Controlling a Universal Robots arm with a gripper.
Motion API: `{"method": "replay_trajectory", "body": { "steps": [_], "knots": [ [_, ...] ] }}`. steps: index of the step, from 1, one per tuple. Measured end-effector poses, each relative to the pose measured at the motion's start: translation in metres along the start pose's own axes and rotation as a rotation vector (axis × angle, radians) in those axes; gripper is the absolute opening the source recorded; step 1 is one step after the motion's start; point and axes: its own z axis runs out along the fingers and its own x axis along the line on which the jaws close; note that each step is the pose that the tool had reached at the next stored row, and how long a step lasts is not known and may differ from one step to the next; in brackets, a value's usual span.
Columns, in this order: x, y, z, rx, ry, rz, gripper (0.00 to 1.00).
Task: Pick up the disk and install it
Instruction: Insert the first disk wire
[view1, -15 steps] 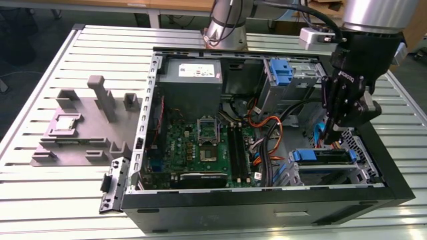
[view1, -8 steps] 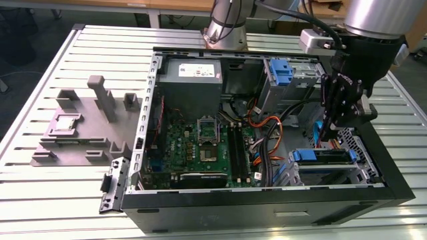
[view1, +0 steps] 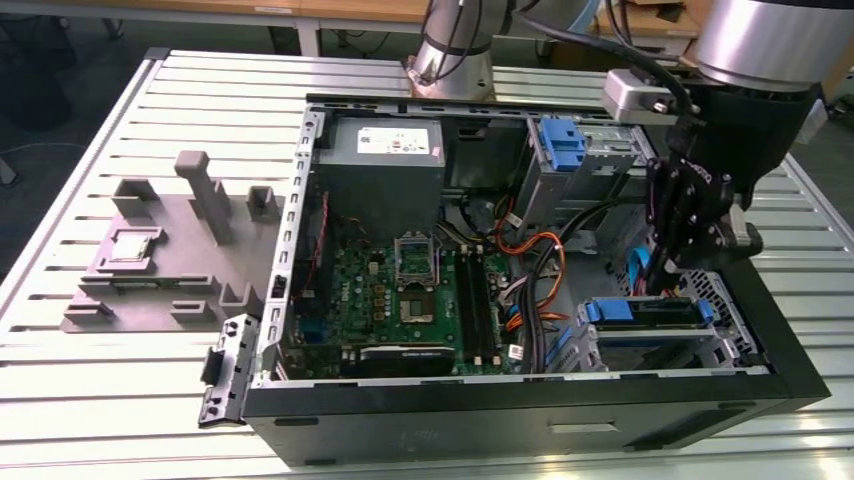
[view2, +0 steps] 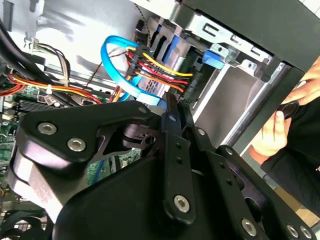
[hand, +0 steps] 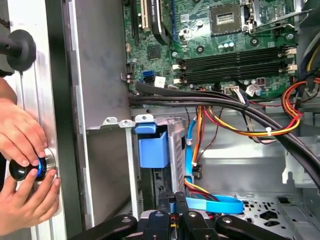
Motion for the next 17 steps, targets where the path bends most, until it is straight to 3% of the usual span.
{"method": "replay_trajectory", "body": {
  "steps": [5, 6, 11, 15, 17],
  "knots": [
    [0.0064, 0.0007, 0.0018, 0.0009, -0.0178, 0.0, 0.16],
    [0.0113, 0.001, 0.0031, 0.0011, -0.0338, 0.001, 0.16],
    [0.0181, 0.0007, 0.0051, 0.0004, -0.0674, 0.003, 0.16],
    [0.0224, 0.0003, 0.0063, -0.0015, -0.0912, 0.004, 0.16],
    [0.0236, 0.0002, 0.0066, -0.0021, -0.0985, 0.004, 0.16]
  ]
}}
